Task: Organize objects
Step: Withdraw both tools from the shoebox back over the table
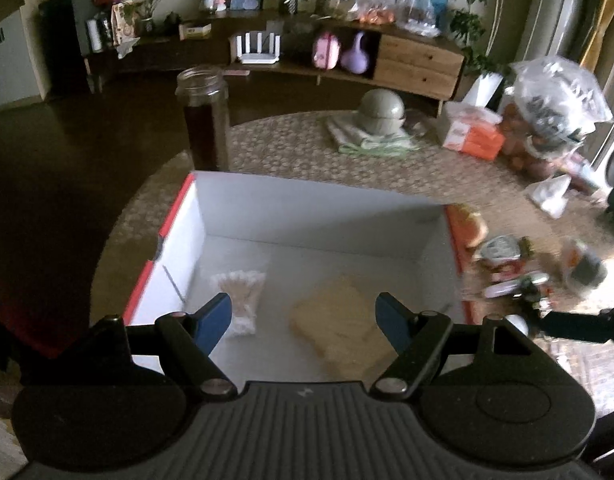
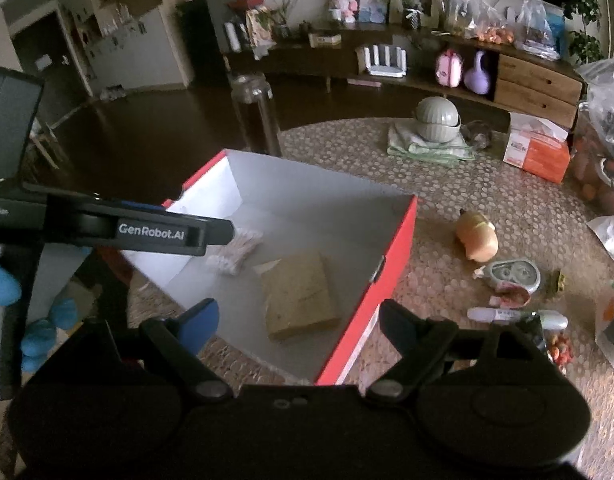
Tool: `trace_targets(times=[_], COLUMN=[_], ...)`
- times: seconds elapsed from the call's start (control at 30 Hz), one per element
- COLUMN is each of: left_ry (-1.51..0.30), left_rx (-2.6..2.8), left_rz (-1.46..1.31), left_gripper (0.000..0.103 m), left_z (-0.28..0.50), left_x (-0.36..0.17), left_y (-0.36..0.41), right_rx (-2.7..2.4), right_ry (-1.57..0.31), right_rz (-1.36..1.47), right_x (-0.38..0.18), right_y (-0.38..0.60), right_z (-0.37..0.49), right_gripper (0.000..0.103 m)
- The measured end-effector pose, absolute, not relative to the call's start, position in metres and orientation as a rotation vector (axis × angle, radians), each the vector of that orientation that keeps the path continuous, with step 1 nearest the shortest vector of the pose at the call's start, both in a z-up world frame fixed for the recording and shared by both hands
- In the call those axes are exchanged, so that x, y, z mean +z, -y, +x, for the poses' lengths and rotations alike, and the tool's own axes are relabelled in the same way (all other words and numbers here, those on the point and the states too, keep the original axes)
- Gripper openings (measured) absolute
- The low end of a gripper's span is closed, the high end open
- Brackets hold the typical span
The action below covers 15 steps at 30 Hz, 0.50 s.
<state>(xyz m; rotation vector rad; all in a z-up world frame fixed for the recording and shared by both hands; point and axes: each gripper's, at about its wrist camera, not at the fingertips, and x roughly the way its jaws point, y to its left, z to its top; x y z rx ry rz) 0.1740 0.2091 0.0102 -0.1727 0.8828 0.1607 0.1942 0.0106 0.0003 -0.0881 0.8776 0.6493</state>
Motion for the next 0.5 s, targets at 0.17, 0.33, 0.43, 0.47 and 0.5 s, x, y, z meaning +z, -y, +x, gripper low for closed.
trace_targets(times=[0.17,0.33,0.43,0.47,0.5], left_ry=[-0.861,-0.842,-0.835,-0.834,-0.834], left_rx=[0.100,0.060,0.046,0.039,0.032], left_rz=[-0.203,-0.200,-0.171,-0.161,-0.154], left_gripper=[0.079,0.079,0.079,0.079,0.079], left_z=[0.157,0.145,0.139,0.137,0.136], left_x=[0.014,0.015,0.012,0.011,0.009], left_y=[-0.187,-0.160,-0.140,-0.132,-0.126], right_rx=[0.685,0.656,0.632,0.626,0.621], right_ry=[-0.811,-0.756,-0.735,-0.726,-0.712], right_rz=[-0.092,-0.077,-0.078,-0.077,-0.082], right_x=[0.009,0.007,0.002,0.001,0.000], right_y=[0.021,0.056,0.078,0.085,0.092], right_z=[0.171,0.155,0.149,0.146,0.143], right_gripper=[0.087,0.087,0.087,0.087,0.087])
